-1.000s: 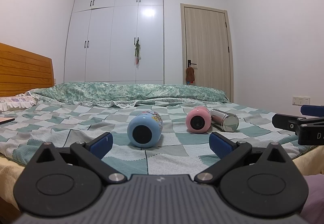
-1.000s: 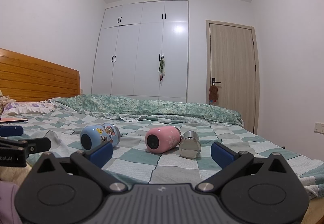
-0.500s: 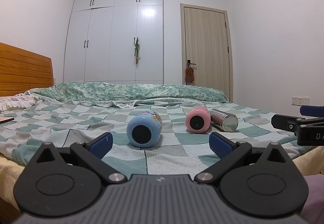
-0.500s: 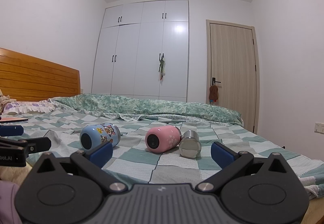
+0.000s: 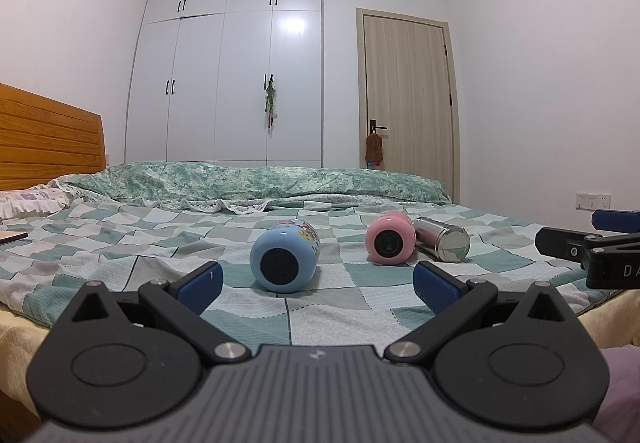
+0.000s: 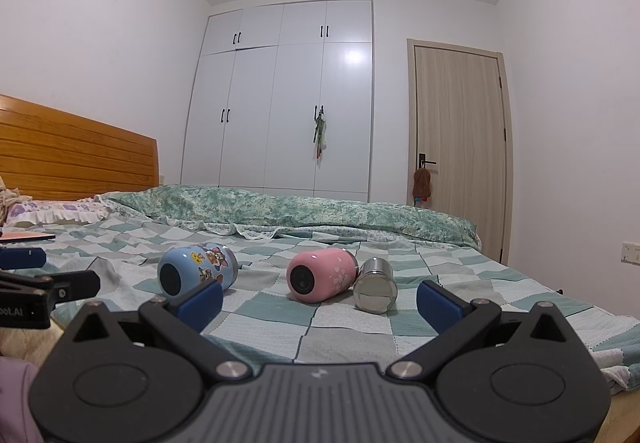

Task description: Flip cup upright

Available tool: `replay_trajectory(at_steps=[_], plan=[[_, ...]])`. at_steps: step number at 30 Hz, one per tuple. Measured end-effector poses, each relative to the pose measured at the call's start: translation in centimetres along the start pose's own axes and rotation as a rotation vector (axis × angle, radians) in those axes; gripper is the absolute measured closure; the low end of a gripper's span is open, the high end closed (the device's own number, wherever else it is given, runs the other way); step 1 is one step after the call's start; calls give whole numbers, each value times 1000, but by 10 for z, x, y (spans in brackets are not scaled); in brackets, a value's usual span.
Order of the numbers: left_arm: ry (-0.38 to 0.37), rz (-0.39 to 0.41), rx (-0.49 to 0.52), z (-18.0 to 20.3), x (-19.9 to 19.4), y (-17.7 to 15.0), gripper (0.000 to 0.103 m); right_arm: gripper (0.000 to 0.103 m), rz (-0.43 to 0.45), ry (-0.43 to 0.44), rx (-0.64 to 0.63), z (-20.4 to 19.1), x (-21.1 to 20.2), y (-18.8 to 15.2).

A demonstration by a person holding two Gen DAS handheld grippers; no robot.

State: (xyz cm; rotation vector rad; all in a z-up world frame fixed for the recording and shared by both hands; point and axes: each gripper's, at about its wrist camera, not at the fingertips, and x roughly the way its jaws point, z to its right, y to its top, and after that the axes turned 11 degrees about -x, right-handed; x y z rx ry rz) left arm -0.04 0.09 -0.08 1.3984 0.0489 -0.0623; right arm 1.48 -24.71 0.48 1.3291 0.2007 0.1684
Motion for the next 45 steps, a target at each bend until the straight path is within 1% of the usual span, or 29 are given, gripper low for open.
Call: replay_trajectory(at_steps=[19, 23, 27, 29, 33, 40, 45], plan=[[-4, -8, 0, 3, 1, -1, 0, 0, -7, 7, -2, 0, 1, 2], [-20, -45, 9, 8, 3, 2, 0, 0, -55, 36, -9, 3, 7, 3], [-57, -102, 22, 12, 11, 11, 0, 0, -84, 73, 7, 11, 14, 7], [-63, -131, 40, 12, 20, 17, 0, 0, -87, 86, 6, 14, 21, 11], [-47, -160, 54, 15, 39, 31, 0, 0, -98, 113, -8, 18, 44, 19], [13, -233, 64, 8, 80, 53, 0, 0, -133, 172, -42, 14, 94, 34], [46, -277, 102, 4, 109, 65, 0, 0, -153, 204, -63, 7, 130, 46]])
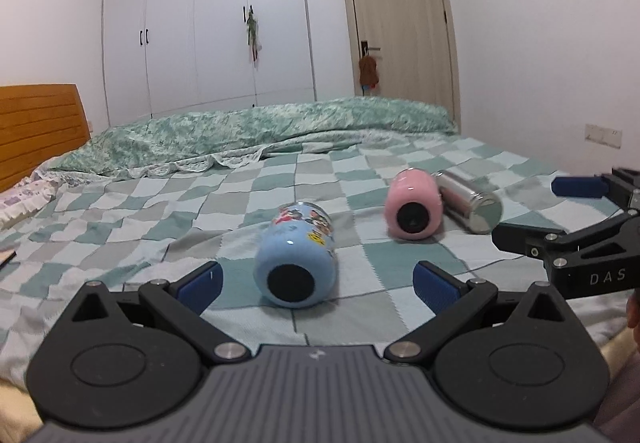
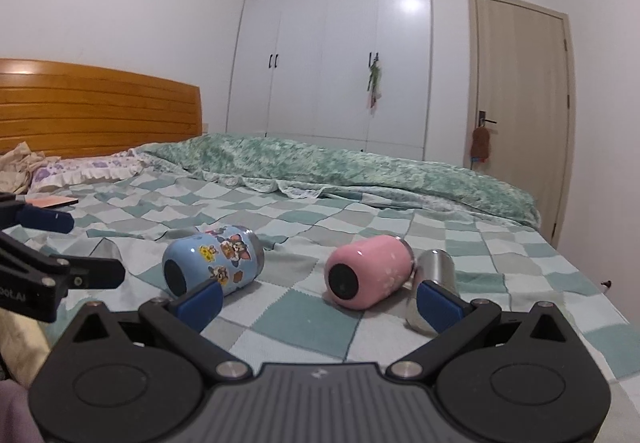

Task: Flip cup upright
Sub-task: 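Move the left gripper to the lying blue cartoon cup and close on it, then lift the blue cup with the left gripper and turn it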

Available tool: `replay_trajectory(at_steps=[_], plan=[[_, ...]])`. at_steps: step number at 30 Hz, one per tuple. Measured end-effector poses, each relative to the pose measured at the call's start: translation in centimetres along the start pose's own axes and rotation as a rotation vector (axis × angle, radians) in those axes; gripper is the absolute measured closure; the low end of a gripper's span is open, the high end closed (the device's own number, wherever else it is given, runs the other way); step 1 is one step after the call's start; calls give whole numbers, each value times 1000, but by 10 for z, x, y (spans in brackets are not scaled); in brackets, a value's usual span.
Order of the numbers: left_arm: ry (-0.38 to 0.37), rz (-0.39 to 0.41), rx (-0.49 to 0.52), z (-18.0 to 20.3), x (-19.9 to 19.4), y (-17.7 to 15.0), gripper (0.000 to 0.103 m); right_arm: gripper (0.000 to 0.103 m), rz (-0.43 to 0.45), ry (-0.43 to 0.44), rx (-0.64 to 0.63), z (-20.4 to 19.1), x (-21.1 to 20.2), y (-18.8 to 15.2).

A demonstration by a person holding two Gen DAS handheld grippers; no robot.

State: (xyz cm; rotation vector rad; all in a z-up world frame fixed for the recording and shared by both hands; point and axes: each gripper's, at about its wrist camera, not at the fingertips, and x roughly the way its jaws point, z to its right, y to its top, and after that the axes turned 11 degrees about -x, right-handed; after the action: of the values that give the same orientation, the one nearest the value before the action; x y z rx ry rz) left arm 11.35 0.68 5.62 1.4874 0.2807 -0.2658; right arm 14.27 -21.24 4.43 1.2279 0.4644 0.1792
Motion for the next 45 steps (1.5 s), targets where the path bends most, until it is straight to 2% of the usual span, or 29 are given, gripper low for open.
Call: replay_trajectory(at_steps=[8, 15, 19, 26, 27, 28, 31, 38, 45], plan=[[72, -96, 39, 0, 62, 19, 0, 0, -45, 45, -17, 9, 58, 11], [98, -189, 43, -2, 119, 36, 0, 0, -89, 110, -32, 23, 104, 10], [112, -262, 81, 2, 147, 41, 0, 0, -123, 135, -47, 30, 125, 12], [157, -434, 71, 0, 204, 44, 0, 0, -160, 136, -92, 34, 148, 16], [168, -466, 63, -1, 212, 44, 12, 0, -164, 141, -86, 35, 150, 15], [152, -504, 32, -5, 219, 43, 18, 0, -168, 148, -80, 36, 150, 13], [149, -514, -14, -9, 214, 47, 19, 0, -156, 141, -75, 37, 146, 13], [110, -499, -75, -14, 165, 49, 19, 0, -108, 121, -76, 30, 109, 19], [55, -472, -76, -8, 111, 57, 19, 0, -83, 109, -37, 22, 56, 20]])
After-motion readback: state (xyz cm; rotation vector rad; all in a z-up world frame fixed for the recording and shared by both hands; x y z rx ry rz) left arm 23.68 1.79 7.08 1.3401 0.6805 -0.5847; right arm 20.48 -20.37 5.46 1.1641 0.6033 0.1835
